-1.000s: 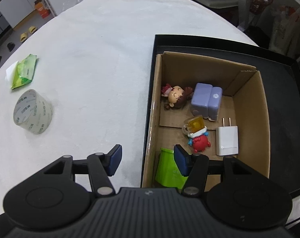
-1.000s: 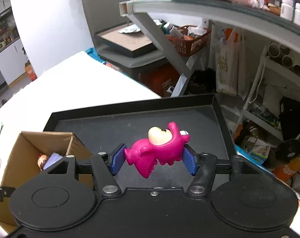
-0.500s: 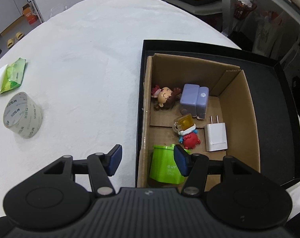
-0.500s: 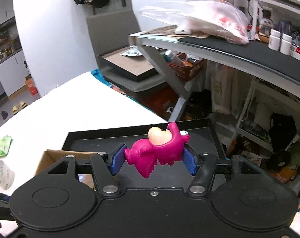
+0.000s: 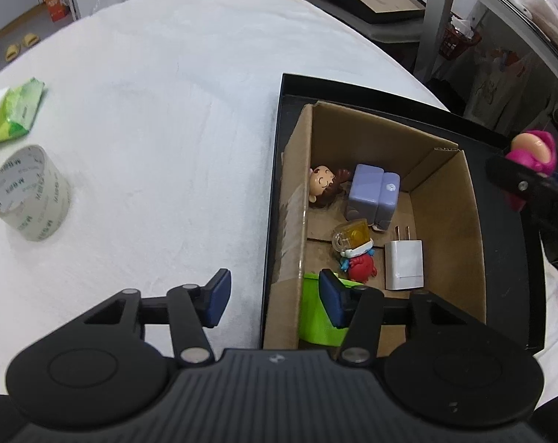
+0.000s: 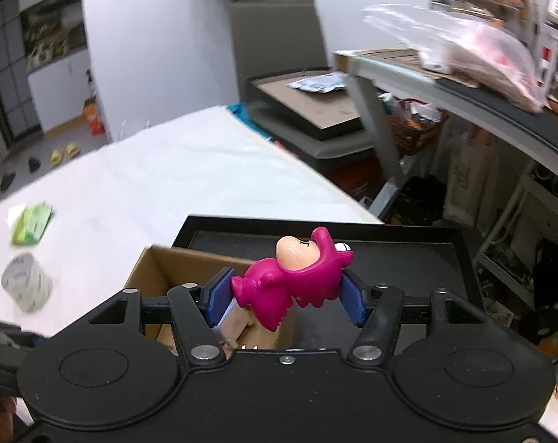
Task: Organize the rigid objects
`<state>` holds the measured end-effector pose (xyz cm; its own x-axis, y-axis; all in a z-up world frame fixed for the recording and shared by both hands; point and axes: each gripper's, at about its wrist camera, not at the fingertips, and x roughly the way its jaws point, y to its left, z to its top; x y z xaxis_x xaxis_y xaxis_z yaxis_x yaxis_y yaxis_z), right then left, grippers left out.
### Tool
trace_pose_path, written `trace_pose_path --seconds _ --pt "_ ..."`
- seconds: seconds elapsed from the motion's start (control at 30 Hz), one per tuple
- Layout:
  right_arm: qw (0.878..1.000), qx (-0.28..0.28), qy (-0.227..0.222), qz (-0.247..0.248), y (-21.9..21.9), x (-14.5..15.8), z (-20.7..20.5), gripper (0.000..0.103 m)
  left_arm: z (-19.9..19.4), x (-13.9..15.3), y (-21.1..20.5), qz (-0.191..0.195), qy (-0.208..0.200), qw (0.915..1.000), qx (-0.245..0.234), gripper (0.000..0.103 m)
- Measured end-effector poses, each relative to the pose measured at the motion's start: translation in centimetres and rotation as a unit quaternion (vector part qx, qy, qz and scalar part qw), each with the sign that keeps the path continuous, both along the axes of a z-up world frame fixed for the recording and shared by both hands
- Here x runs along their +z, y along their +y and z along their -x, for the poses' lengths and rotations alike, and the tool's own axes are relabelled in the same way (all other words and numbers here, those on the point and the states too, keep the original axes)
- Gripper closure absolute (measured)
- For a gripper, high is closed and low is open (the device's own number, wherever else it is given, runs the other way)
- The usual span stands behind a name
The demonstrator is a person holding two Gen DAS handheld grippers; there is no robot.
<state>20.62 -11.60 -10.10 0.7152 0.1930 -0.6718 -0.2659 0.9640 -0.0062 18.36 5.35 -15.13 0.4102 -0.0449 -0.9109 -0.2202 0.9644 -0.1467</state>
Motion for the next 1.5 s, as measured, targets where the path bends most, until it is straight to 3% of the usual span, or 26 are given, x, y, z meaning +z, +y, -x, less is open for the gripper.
trace_pose_path --seconds 0.1,0.17,0.23,0.3,0.5,0.63,0.7,1.27,1.37,1.5 --pt "1.000 0.012 0.006 0.015 1.3 -0.7 -0.2 0.044 -0.1 -0.6 0.3 0.014 0.003 0.9999 0.001 0.056" --pt "0.999 0.019 0.007 0.026 2.2 -1.0 -0.4 0.044 -0.2 -0.9 0.6 0.026 0.005 0.9996 0.000 0.065" --pt "0.999 0.026 0.009 0.034 3.0 -1.3 -0.6 0.044 -0.4 -1.3 1.0 0.045 0.012 0.9989 0.005 0.082" --pt "0.998 0.032 0.012 0.046 3.8 -1.9 -0.6 0.044 -0.5 -1.5 1.4 0.066 0.014 0.9977 0.006 0.089" --pt "0.995 0.044 0.025 0.085 5.3 -3.6 -1.2 0.042 -0.7 -1.5 1.4 0.070 0.014 0.9974 0.000 0.089" --pt "0.991 0.042 0.019 0.123 6.1 -4.2 -1.3 0.029 -0.6 -1.5 1.5 0.074 0.014 0.9971 -0.002 0.088" --pt "0.991 0.042 0.017 0.130 6.2 -4.4 -1.2 0.029 -0.7 -1.6 1.4 0.074 0.015 0.9971 0.000 0.088" --pt "0.996 0.016 0.018 0.081 2.9 -2.3 0.2 0.024 1.0 3.1 0.0 0.027 0.007 0.9995 -0.013 0.083" --pt "0.998 0.010 0.023 0.060 2.0 -1.6 1.0 0.019 1.8 4.3 -0.1 0.013 0.002 0.9999 -0.008 0.078" --pt "0.999 -0.008 0.020 0.034 0.9 -0.1 2.6 0.012 3.3 6.1 -0.7 -0.014 -0.013 0.9998 -0.006 0.061"
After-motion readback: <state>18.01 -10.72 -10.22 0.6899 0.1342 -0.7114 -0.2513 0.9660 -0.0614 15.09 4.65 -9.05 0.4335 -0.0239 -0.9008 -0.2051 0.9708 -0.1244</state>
